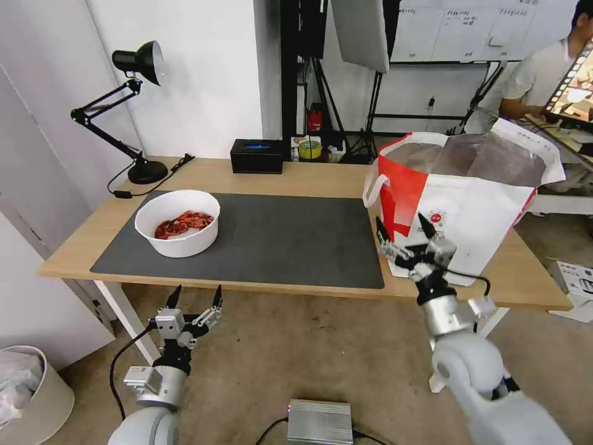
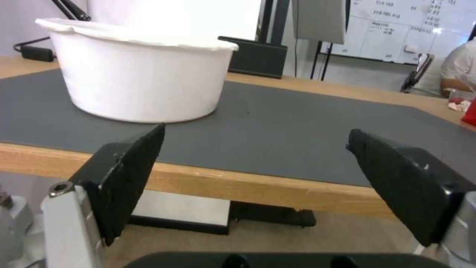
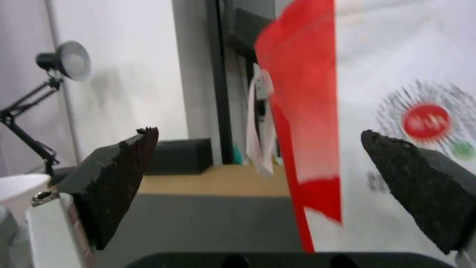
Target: Pick up the trash from the table and place it into the takeout bag.
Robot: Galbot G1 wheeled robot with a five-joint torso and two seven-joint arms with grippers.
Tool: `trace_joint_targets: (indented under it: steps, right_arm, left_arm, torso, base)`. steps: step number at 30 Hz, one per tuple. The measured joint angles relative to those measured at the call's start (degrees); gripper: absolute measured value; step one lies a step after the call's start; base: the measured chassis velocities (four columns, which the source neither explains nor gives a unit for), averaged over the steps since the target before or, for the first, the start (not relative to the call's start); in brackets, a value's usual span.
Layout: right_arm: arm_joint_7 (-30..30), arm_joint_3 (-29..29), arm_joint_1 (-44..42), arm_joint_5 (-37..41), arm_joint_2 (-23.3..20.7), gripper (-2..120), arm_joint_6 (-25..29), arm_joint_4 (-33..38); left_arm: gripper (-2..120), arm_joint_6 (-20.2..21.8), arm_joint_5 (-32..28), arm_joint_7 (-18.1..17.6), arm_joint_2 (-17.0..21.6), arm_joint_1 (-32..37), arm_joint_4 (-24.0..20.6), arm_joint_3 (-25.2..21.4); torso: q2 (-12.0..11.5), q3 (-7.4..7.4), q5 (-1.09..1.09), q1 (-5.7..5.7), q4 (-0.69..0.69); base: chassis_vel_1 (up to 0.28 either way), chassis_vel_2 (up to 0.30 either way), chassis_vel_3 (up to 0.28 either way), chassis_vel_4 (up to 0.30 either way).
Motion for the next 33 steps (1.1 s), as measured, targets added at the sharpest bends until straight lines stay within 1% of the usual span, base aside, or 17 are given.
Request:
trace_joint_targets:
  steps: [4, 9, 16, 28, 33]
  right_arm:
    - [0.3, 1.1, -3.7, -2.4, 1.6, 100, 0.7, 0.3]
    - [1.1, 1.0, -6.1, -3.2, 2.4, 100, 0.8, 0.6]
    - [2.5, -0.4, -10.9, -7.1, 3.6, 100, -0.9, 1.6]
    - [3.5, -3.0, -13.6, -8.7, 4.6, 100, -1.4, 2.7]
    - [3.6, -3.1, -13.7, -9.0, 4.6, 100, -1.3, 2.5]
  left_arm:
    - [100, 0.0, 0.1, 0.0, -0.1, 0.0, 0.0, 0.1]
    - [100, 0.0, 0.2, 0.0, -0.1, 0.0, 0.0, 0.2]
    - [100, 0.0, 0.3, 0.0, -0.3, 0.0, -0.1, 0.2]
    - [100, 0.0, 0.3, 0.0, -0.2, -0.2, -0.2, 0.3]
    - [100, 0.0, 0.3, 0.0, 0.1, -0.2, -0.1, 0.4]
  torso:
    - [0.0, 0.0, 0.0, 0.0, 0.0]
    - [0.0, 0.0, 0.0, 0.0, 0.0]
    - [0.0, 0.0, 0.0, 0.0, 0.0]
    - [0.0, 0.0, 0.01, 0.0, 0.0]
    - [0.0, 0.0, 0.0, 0.0, 0.0]
  base:
    - [0.0, 0.0, 0.0, 0.0]
    - [0.0, 0.0, 0.0, 0.0]
    - [0.0, 0.0, 0.0, 0.0]
    - [0.0, 0.0, 0.0, 0.0]
    - [0.0, 0.0, 0.0, 0.0]
